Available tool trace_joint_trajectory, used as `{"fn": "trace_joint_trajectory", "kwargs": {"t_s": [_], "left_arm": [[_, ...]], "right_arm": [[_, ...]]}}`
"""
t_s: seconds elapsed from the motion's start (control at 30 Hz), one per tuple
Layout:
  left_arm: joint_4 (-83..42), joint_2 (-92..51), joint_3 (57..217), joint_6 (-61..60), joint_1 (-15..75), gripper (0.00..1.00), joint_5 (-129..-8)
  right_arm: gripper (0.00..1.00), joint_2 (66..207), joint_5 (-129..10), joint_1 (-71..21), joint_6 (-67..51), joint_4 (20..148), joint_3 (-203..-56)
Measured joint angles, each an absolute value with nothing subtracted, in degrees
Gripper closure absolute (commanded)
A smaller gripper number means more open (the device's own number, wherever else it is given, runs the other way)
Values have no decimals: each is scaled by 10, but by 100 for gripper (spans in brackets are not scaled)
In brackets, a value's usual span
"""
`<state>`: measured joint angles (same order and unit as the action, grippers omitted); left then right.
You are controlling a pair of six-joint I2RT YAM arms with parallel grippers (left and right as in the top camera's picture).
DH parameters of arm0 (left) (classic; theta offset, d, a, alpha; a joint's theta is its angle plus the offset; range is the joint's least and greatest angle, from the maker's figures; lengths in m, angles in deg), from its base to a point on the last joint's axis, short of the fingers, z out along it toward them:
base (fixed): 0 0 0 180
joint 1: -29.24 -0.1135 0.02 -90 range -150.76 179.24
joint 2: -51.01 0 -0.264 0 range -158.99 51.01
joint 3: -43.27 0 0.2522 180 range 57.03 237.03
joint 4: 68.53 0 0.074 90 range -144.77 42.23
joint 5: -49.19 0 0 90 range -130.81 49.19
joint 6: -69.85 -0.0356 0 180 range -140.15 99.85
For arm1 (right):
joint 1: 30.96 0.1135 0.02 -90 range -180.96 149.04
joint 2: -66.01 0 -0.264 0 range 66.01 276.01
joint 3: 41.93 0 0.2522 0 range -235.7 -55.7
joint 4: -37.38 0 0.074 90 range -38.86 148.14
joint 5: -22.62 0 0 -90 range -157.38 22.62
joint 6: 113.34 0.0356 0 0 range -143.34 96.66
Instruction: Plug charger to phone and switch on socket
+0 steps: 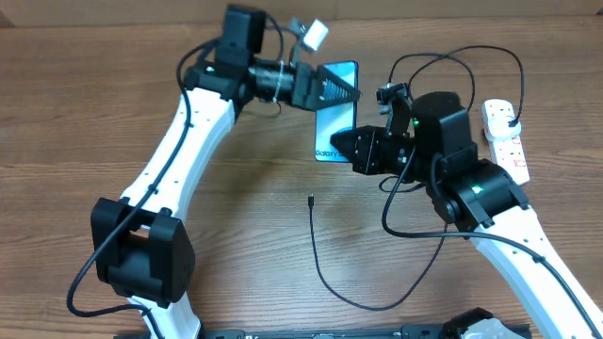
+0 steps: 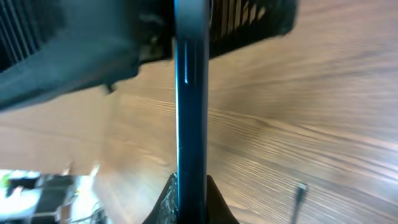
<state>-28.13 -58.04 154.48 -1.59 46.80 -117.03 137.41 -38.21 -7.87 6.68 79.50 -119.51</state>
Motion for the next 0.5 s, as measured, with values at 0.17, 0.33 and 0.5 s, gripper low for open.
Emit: {"fn": "trace_joint_trajectory", "kwargs": {"t_s": [0.17, 0.33, 0.5], "left_arm": [[-349, -580, 1545, 21, 467, 31, -1256], [-364, -580, 1545, 40, 469, 33, -1289], [-503, -581, 1544, 118, 469, 38, -1296]], "right_arm": [[96, 1372, -347, -90, 70, 755, -1197], [96, 1372, -337, -115, 85, 705, -1197], [96, 1372, -327, -130, 92, 687, -1201]]}}
